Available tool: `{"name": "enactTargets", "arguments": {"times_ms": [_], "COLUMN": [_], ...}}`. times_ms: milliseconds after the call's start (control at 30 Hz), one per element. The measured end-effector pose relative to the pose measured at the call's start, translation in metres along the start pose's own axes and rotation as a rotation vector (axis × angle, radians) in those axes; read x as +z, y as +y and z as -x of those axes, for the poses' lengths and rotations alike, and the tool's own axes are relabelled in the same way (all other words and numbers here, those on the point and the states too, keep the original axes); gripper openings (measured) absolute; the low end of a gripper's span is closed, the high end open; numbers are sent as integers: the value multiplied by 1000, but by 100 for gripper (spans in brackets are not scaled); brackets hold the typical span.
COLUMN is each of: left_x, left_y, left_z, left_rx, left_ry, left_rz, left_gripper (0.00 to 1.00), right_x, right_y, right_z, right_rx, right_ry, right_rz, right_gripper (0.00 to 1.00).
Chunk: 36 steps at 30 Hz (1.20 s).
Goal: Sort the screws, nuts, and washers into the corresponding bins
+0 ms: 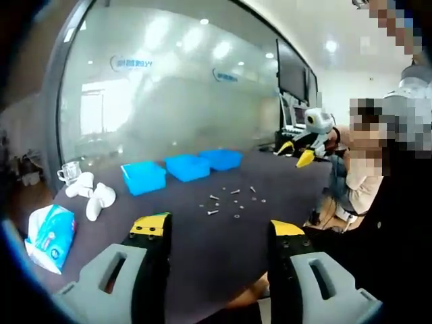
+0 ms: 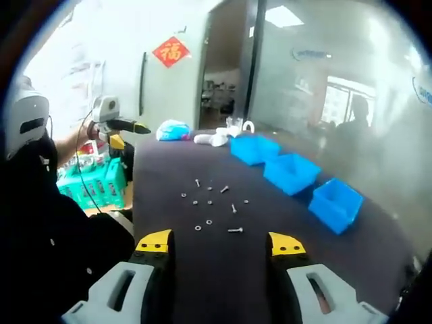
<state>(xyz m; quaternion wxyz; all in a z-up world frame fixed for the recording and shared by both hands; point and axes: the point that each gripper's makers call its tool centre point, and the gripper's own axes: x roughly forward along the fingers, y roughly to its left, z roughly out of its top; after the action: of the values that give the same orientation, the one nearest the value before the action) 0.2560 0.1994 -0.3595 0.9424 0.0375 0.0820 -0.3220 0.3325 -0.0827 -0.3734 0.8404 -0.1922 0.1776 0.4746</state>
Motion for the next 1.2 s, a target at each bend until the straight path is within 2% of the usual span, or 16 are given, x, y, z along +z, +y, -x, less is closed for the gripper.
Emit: {"name": "enactTargets", "arguments": {"times_ms": [200, 700, 1200], "left_x": [-4, -4, -7], "left_y": [-2, 1, 0], "left_z": [0, 2, 10], "left_rx": [-7, 9, 30], "left_ry": [15, 5, 5], "left_rz": [-17, 7, 7], "left_gripper": [54, 54, 53], "right_x": [14, 38, 49], "right_y": [5, 22, 48], "right_z": [-25, -78, -113], "right_rx": [38, 154, 259], "right_ry": [16, 70, 132], "right_rz": [32, 98, 187], "right_gripper": [47, 46, 42]}}
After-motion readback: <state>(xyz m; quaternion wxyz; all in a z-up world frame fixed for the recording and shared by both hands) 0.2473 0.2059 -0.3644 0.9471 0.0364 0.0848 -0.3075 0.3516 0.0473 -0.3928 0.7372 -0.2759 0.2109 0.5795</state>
